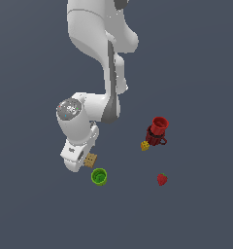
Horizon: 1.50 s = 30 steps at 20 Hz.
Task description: Pick up a designated object from a clutter of objects.
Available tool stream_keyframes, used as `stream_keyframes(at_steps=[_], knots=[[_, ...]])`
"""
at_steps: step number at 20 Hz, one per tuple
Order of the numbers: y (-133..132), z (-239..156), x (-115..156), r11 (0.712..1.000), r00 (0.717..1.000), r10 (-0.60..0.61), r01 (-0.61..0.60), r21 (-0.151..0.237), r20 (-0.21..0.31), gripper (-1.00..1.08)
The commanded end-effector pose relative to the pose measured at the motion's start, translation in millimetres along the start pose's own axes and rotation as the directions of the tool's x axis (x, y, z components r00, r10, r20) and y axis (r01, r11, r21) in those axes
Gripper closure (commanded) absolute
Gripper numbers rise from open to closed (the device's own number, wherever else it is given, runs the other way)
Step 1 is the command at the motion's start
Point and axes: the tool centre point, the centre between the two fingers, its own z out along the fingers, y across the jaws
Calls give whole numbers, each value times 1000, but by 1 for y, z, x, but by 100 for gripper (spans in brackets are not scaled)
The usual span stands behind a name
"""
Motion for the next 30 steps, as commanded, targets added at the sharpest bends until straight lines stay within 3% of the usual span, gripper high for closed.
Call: stream_keyframes(at_steps=[1, 14, 29, 30], knots=[[1, 6, -4, 1000, 1000, -29, 29, 0, -1, -92], [1, 19, -11, 998, 998, -66, 66, 1, -2, -92], [1, 66, -11, 998, 998, -70, 70, 1, -2, -92], [1, 66, -11, 998, 998, -70, 70, 1, -2, 108]])
